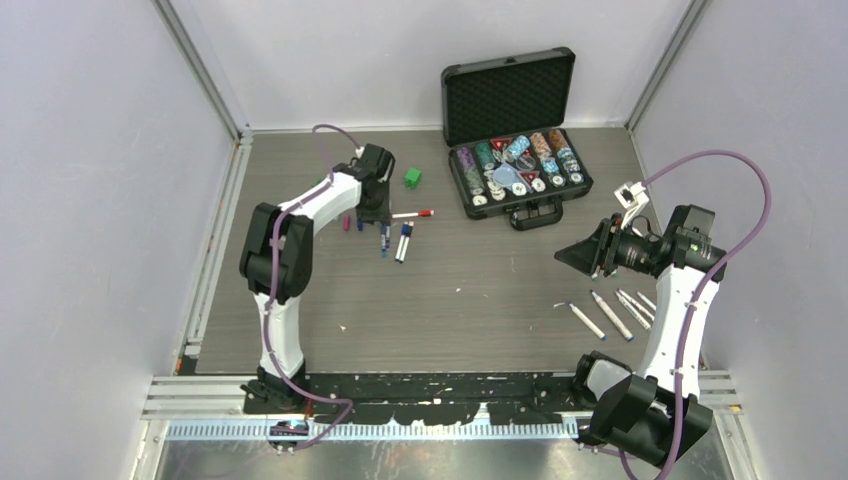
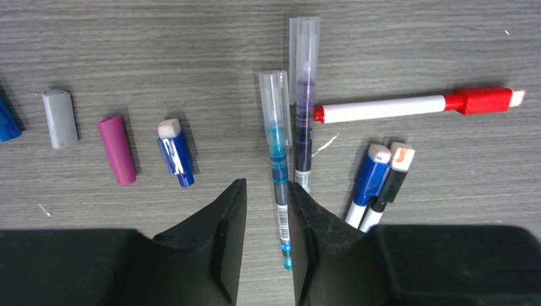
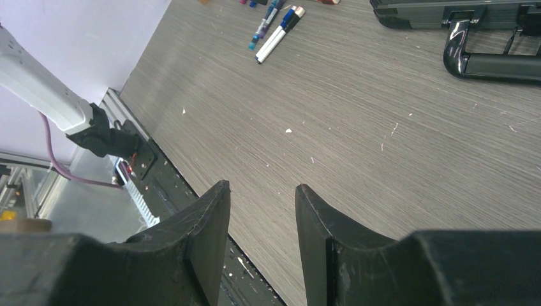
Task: Open the pen caps
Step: Pick up the pen from the center of the board.
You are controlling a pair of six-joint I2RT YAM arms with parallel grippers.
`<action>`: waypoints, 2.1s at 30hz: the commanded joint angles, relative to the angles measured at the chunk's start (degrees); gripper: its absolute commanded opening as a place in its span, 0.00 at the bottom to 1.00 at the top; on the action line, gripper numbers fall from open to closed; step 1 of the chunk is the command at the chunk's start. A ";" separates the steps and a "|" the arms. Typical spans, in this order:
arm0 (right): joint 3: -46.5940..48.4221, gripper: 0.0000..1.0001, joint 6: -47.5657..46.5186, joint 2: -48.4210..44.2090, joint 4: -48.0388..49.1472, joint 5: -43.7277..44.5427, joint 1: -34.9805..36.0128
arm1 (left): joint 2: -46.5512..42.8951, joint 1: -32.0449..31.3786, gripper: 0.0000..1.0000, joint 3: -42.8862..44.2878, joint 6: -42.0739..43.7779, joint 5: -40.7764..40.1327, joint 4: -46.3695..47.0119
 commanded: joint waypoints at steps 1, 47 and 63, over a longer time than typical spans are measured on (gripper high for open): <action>0.31 0.47 0.11 -0.67 1.07 -0.42 0.19 | 1.58 0.97 0.30 2.63 1.14 0.25 -0.29; 0.58 0.48 -0.93 -0.59 -0.35 -1.18 0.19 | 5.23 1.26 0.21 0.70 0.08 2.85 -0.58; 0.40 0.48 -1.52 -0.03 -0.69 -1.72 0.27 | -15.74 1.25 0.00 -10.15 -0.98 5.08 3.72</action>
